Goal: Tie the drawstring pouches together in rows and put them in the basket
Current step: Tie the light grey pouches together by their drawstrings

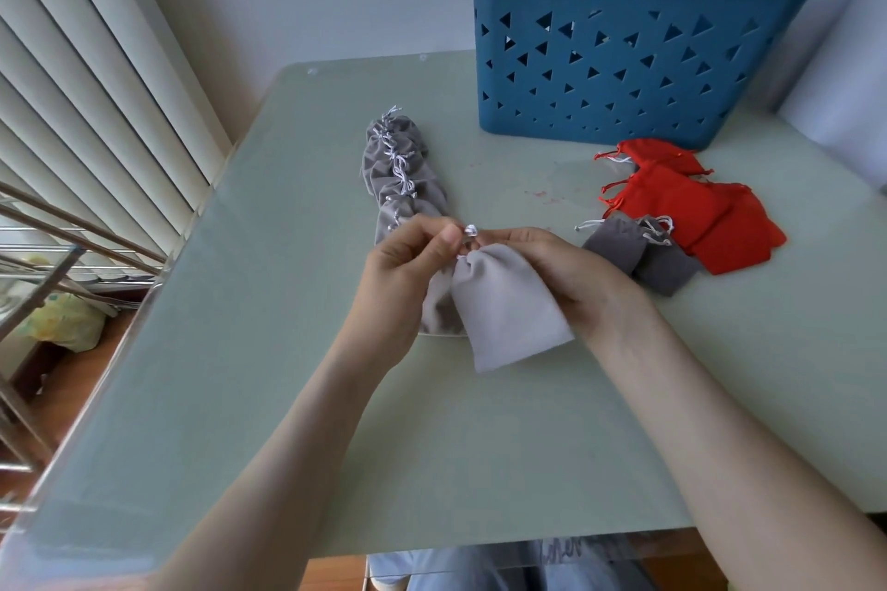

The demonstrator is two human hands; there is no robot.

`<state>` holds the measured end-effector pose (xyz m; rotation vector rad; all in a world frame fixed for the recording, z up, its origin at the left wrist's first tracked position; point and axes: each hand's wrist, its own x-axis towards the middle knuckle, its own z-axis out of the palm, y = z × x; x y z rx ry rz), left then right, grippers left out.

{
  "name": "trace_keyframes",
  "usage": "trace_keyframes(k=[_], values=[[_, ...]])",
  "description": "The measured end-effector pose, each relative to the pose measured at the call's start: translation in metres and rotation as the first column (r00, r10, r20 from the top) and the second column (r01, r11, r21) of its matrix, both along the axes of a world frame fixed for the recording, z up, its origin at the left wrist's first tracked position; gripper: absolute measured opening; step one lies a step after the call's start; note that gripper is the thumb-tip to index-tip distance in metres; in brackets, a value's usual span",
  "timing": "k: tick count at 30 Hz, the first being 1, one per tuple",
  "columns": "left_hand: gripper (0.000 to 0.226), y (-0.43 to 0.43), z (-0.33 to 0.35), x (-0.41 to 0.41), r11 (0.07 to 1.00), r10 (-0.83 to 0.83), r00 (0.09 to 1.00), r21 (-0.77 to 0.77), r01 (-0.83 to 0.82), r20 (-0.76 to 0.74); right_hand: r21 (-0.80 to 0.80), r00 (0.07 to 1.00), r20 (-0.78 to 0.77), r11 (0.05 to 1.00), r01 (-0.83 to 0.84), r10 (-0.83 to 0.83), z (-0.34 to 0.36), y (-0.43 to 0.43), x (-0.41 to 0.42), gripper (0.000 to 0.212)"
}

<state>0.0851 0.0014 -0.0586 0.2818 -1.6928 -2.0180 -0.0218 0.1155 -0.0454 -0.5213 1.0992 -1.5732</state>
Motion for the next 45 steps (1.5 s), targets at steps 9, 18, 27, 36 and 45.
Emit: trace_keyframes(k=[9, 18, 27, 36, 45], values=[[0.017, -0.010, -0.004, 0.007, 0.628, 0.196, 0.980, -0.763, -0.156, -0.038, 0.066, 0.985, -0.173, 0.998, 0.025, -0.013, -0.007, 0.002, -0.002, 0.017], [0.021, -0.011, -0.006, 0.008, 0.803, 0.225, 0.944, -0.594, -0.039, 0.242, 0.124, 0.708, -0.705, 0.977, 0.173, -0.036, -0.007, 0.001, 0.000, 0.015], [0.024, -0.014, -0.005, 0.008, 0.942, 0.079, 0.941, -0.334, 0.038, 0.329, 0.029, 0.307, -0.950, 0.972, 0.235, -0.046, -0.012, -0.003, 0.000, 0.013], [0.009, -0.010, -0.005, 0.007, 0.835, 0.215, 0.906, -0.549, 0.022, 0.364, 0.105, 0.413, -0.911, 0.958, 0.267, -0.015, -0.015, -0.006, 0.001, 0.018], [0.005, -0.004, -0.017, 0.001, 0.416, 0.449, 0.892, -0.872, -0.256, -0.047, 0.004, 0.575, -0.804, 0.965, 0.261, -0.152, -0.017, -0.012, 0.006, 0.020]])
